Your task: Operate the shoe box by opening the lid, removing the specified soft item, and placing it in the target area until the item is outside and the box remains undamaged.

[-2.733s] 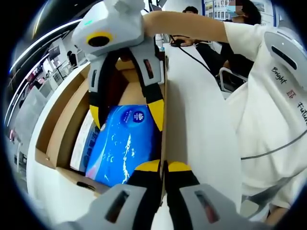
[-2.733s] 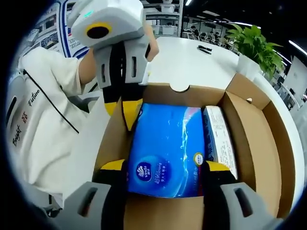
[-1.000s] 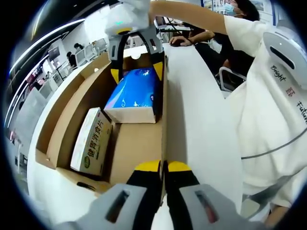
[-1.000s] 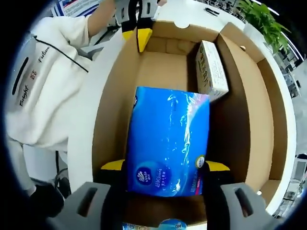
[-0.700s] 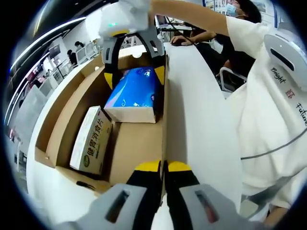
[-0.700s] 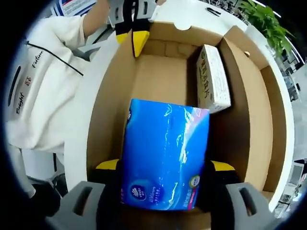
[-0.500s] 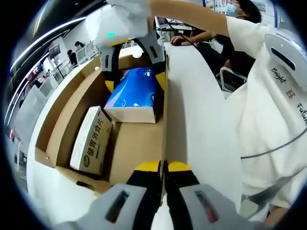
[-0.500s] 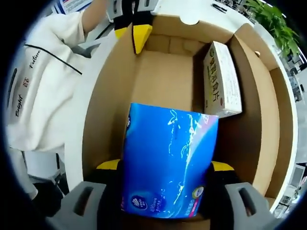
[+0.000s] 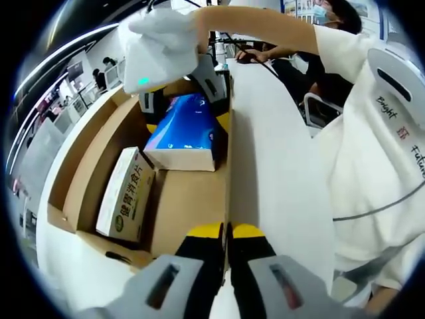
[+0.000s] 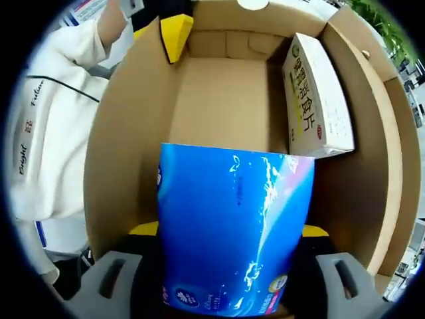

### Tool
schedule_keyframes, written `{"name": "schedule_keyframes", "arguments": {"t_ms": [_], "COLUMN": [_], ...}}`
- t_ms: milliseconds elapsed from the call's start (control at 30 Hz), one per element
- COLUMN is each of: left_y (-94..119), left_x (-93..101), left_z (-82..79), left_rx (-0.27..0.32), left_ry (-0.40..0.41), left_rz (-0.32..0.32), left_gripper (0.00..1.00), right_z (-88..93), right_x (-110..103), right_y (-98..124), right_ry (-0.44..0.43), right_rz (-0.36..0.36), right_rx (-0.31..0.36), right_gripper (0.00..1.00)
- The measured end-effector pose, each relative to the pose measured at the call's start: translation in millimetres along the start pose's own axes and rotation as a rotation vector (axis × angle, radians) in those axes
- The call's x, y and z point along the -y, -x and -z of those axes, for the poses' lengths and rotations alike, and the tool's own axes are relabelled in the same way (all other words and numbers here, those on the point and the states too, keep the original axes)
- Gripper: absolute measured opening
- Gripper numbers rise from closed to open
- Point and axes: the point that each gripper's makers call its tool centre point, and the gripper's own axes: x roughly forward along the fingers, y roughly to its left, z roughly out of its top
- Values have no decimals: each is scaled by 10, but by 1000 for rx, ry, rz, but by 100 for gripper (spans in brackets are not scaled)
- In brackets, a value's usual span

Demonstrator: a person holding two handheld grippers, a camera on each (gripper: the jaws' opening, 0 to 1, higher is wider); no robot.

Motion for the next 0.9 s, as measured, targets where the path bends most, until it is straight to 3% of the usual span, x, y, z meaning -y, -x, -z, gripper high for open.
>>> {"name": "schedule_keyframes", "arguments": {"t_ms": [167, 267, 367, 800, 867, 900], "left_y": [-1, 0, 0, 5, 8, 9], "left_x": [0, -8, -4, -13, -7, -7], "left_z": [2, 1, 3, 7, 6, 6], "left_rx": [-3, -1, 0, 7, 14, 15], "left_ry": [6, 10, 8, 4, -12, -11], "left_rz": [3, 0, 0, 4, 7, 8], "left_gripper": [2, 2, 2, 2, 1, 1], "right_z": [13, 35, 27, 29, -68, -40], "right_x": [-43, -114, -145, -202, -148, -129], "right_y": [-20, -37, -51, -43, -9, 3], "right_ry": [-10, -9, -16, -8, 98, 8], "right_rz": [-11, -9, -2, -8, 3, -3], "right_rx": [-15, -124, -173, -145, -69, -76], "right_gripper": [82, 82, 82, 80, 72, 72]}}
